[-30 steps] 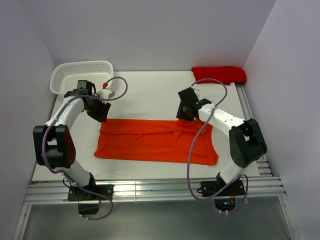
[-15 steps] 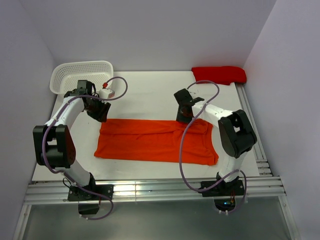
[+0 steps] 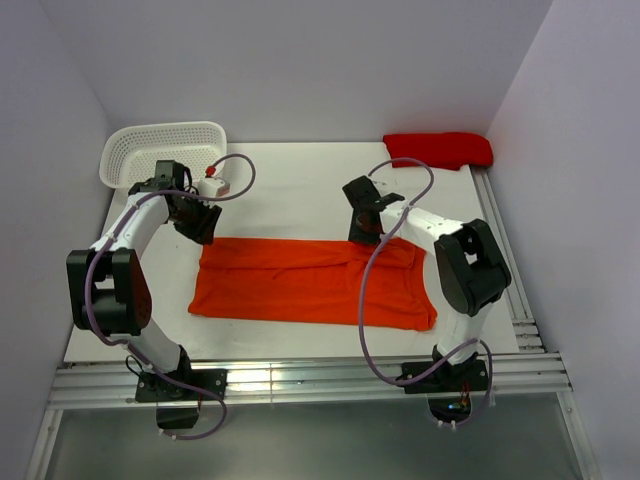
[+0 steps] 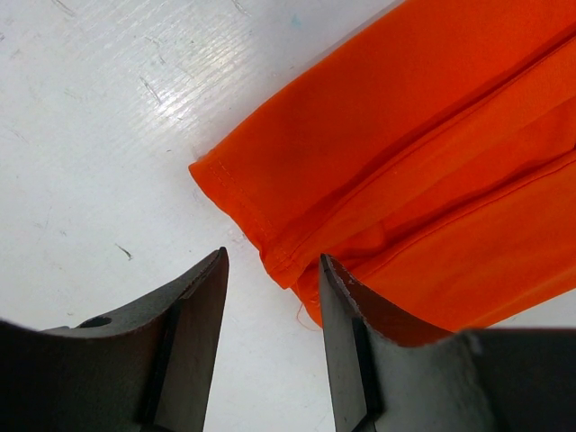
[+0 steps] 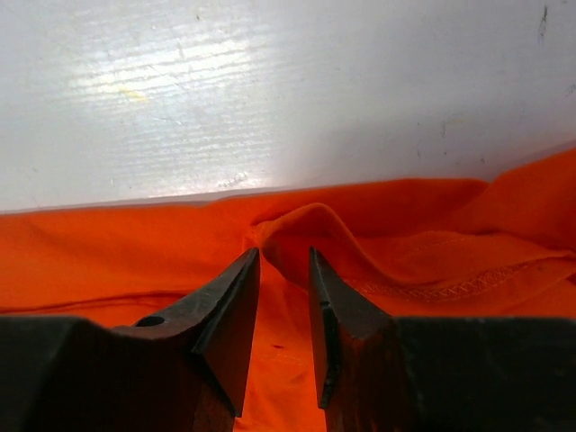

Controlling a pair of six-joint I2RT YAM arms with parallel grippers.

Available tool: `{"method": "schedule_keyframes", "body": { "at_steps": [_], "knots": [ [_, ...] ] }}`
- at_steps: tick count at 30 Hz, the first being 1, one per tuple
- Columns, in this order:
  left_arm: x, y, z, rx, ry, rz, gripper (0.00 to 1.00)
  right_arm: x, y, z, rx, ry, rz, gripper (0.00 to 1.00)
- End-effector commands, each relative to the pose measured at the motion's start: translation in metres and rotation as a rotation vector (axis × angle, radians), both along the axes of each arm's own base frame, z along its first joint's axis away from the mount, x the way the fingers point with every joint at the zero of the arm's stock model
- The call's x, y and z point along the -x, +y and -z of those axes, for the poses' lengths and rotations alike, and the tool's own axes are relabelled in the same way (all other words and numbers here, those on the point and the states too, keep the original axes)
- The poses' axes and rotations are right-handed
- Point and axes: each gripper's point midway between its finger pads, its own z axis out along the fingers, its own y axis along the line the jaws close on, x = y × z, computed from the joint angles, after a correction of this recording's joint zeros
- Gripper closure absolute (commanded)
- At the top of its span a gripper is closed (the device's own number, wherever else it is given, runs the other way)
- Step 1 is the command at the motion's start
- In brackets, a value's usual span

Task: Roll the t-shirts
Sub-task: Fold the tshirt

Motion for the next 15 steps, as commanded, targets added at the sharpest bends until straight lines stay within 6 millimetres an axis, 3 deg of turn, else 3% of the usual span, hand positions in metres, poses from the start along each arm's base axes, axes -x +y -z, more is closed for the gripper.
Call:
{"method": "schedule_keyframes", "body": {
  "at_steps": [1, 8, 11, 15],
  "knots": [
    [-0.0042, 0.0003, -0.0071, 0.007, -0.016, -0.008, 0.50, -0.0127, 0.0059, -0.0057, 0.008, -0.027, -0.003, 0.65],
    [-0.0041, -0.0002, -0.0034, 0.010, -0.004, -0.007, 0.50, -0.0137, 0.0065, -0.0039, 0.019, -0.023, -0.008, 0.67],
    [-0.0044, 0.0001, -0.0031, 0.008, -0.005, -0.007, 0.50, -0.0139, 0.0055, -0.0041, 0.027, -0.020, -0.010, 0.74],
    [-0.0026, 0.0004, -0.0035, 0.006, -0.005, -0.005, 0.50, -0.0111, 0.0065, -0.0100, 0.015, -0.029, -0.010, 0.92]
  ]
}}
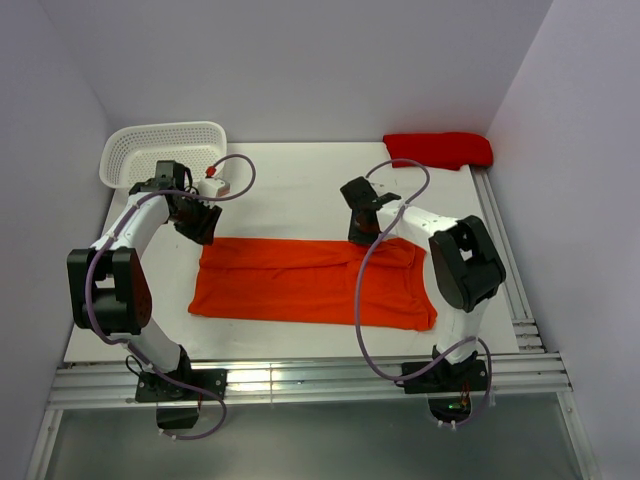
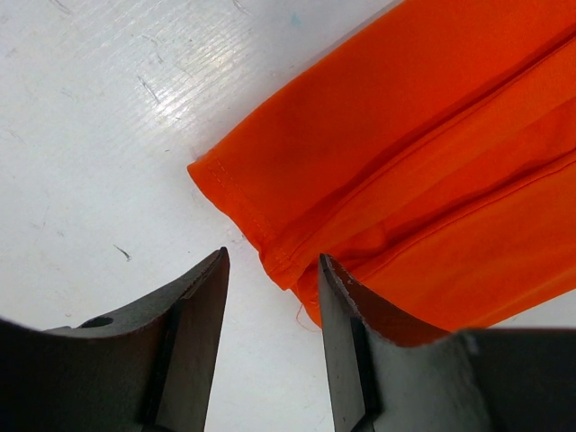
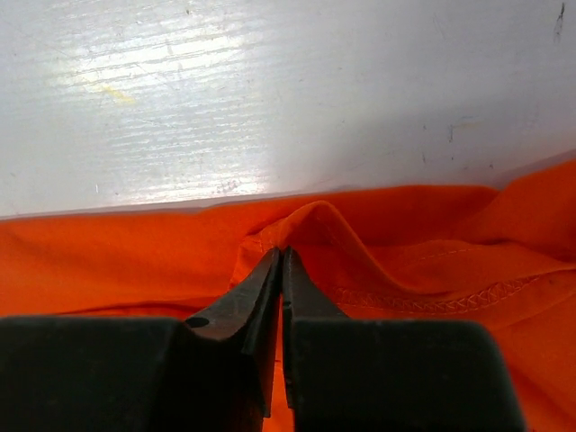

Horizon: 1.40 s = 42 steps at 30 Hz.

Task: Roll the t-shirts
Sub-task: Fold the tshirt

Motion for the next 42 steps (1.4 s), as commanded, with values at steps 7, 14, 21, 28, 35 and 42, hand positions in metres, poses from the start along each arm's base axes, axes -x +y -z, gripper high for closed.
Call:
{"method": "schedule_keyframes", "body": {
  "at_steps": [7, 14, 21, 28, 35, 42],
  "knots": [
    [0.000, -0.001, -0.010, 0.013, -0.017, 0.002, 0.50, 0.009, 0.008, -0.042, -0.025, -0.098, -0.002, 0.99],
    [0.004, -0.001, -0.007, 0.012, -0.014, 0.016, 0.51, 0.047, 0.017, -0.051, -0.064, -0.124, 0.003, 0.99],
    [0.010, -0.001, -0.003, 0.007, -0.001, 0.029, 0.51, 0.092, 0.025, -0.033, -0.117, -0.112, 0.036, 0.99],
    [0.017, 0.000, 0.005, -0.002, 0.014, 0.043, 0.51, 0.122, 0.036, -0.002, -0.122, -0.058, 0.010, 0.92],
    [0.019, 0.002, 0.011, -0.009, 0.025, 0.042, 0.50, 0.121, 0.037, -0.028, -0.097, -0.101, -0.004, 0.57],
    [0.014, 0.001, 0.010, -0.004, 0.018, 0.031, 0.51, 0.091, 0.007, -0.087, -0.056, -0.217, 0.046, 0.53]
  ]
}}
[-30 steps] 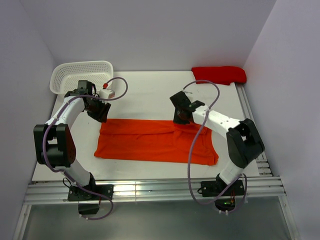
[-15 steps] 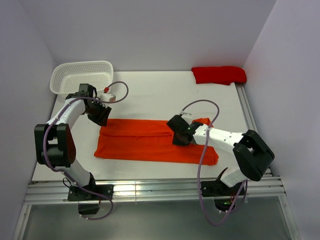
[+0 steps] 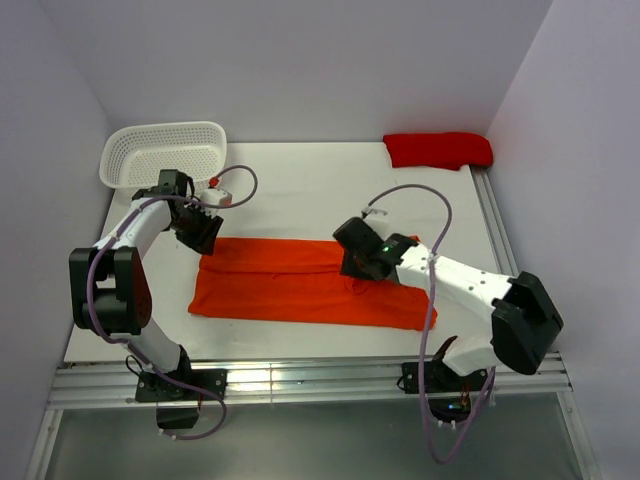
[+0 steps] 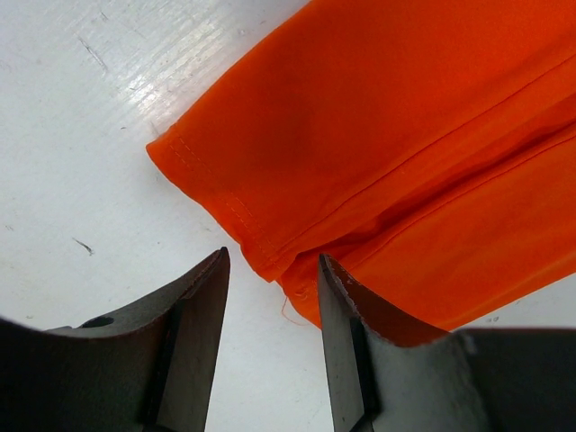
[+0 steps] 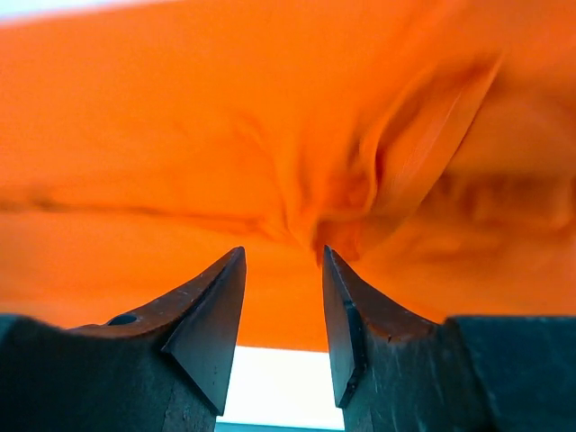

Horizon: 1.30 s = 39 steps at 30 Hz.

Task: Roll the t-shirts
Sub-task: Fold the tshirt

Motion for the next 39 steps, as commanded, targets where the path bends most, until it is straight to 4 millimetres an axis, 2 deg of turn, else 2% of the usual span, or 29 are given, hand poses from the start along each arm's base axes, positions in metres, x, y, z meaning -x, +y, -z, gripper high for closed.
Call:
{"method": "schedule_keyframes", "body": {
  "at_steps": [1, 5, 6, 9, 14, 22, 27, 31, 33, 39],
  "knots": [
    [-0.004, 0.000, -0.010, 0.009, -0.038, 0.001, 0.51, -0.033, -0.027, -0.044, 0.022, -0.114, 0.075, 0.53],
    [-0.007, 0.000, -0.016, 0.010, -0.049, -0.002, 0.50, -0.061, -0.059, -0.038, 0.059, -0.088, 0.122, 0.56],
    [-0.007, -0.001, -0.017, 0.012, -0.049, -0.001, 0.50, -0.068, -0.069, -0.030, 0.074, -0.065, 0.146, 0.57],
    [-0.008, -0.001, -0.019, 0.014, -0.051, -0.005, 0.50, -0.079, -0.076, -0.014, 0.077, -0.027, 0.149, 0.58],
    [-0.009, 0.000, -0.022, 0.010, -0.054, -0.007, 0.50, -0.082, -0.084, 0.013, 0.090, 0.027, 0.157, 0.58],
    [-0.009, 0.000, -0.020, 0.006, -0.050, -0.010, 0.51, -0.068, -0.088, 0.044, 0.089, 0.095, 0.165, 0.62],
    [-0.009, 0.000, -0.018, 0.010, -0.043, -0.013, 0.51, -0.064, -0.089, 0.049, 0.082, 0.093, 0.166, 0.67],
    [-0.009, 0.001, -0.017, 0.005, -0.042, -0.013, 0.51, -0.061, -0.091, 0.050, 0.084, 0.096, 0.179, 0.84],
    [-0.008, 0.001, -0.018, 0.004, -0.046, -0.009, 0.51, -0.059, -0.091, 0.045, 0.076, 0.080, 0.180, 0.89],
    [-0.008, 0.002, -0.016, -0.001, -0.043, -0.010, 0.51, -0.046, -0.098, 0.025, 0.051, 0.031, 0.203, 0.95]
  ]
}}
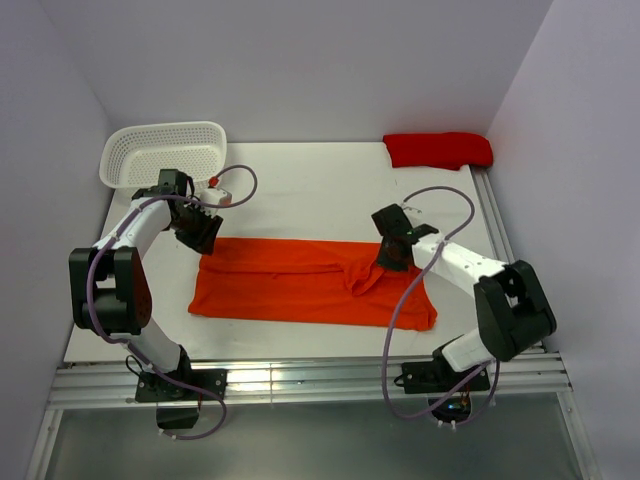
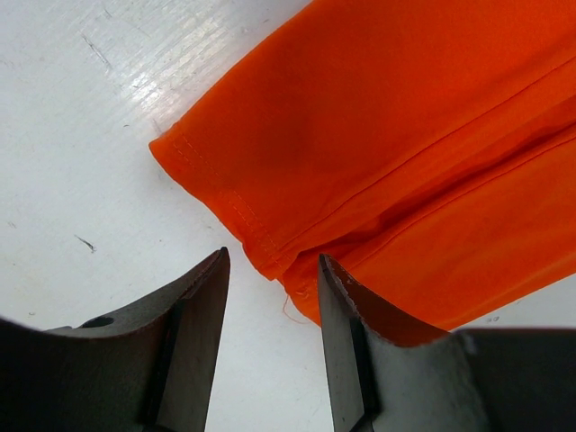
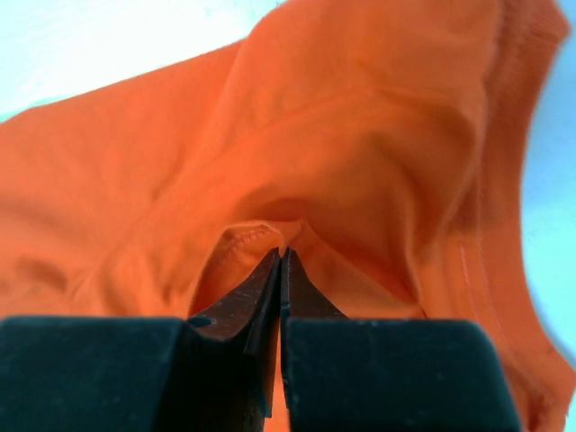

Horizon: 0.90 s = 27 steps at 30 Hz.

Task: Roll the t-shirts
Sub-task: Fold the tshirt

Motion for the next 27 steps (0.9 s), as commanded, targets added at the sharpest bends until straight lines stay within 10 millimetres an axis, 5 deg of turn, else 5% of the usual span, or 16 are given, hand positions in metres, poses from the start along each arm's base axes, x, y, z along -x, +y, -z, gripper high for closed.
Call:
{"method": "schedule_keyframes", "body": {
  "at_steps": [1, 8, 17, 22, 23, 27],
  "knots": [
    [-0.007, 0.001, -0.014, 0.003, -0.041, -0.005, 0.51, 0.005, -0.005, -0.019, -0.019, -0.069, 0.038, 0.96],
    [-0.006, 0.001, -0.011, 0.002, -0.034, -0.002, 0.51, 0.042, 0.003, -0.025, -0.059, -0.095, 0.045, 0.96],
    [-0.003, 0.001, -0.006, 0.001, -0.021, 0.009, 0.51, 0.093, -0.003, 0.005, -0.066, -0.048, 0.096, 0.94],
    [-0.003, 0.000, -0.005, 0.004, -0.021, 0.010, 0.51, 0.105, -0.007, 0.005, -0.108, -0.067, 0.136, 0.76],
    [-0.005, -0.001, -0.005, 0.009, -0.025, 0.010, 0.51, 0.102, -0.004, -0.009, -0.149, -0.117, 0.138, 0.66],
    [-0.005, -0.001, -0.004, 0.013, -0.019, 0.007, 0.51, 0.091, -0.003, -0.032, -0.158, -0.179, 0.138, 0.58]
  ]
}}
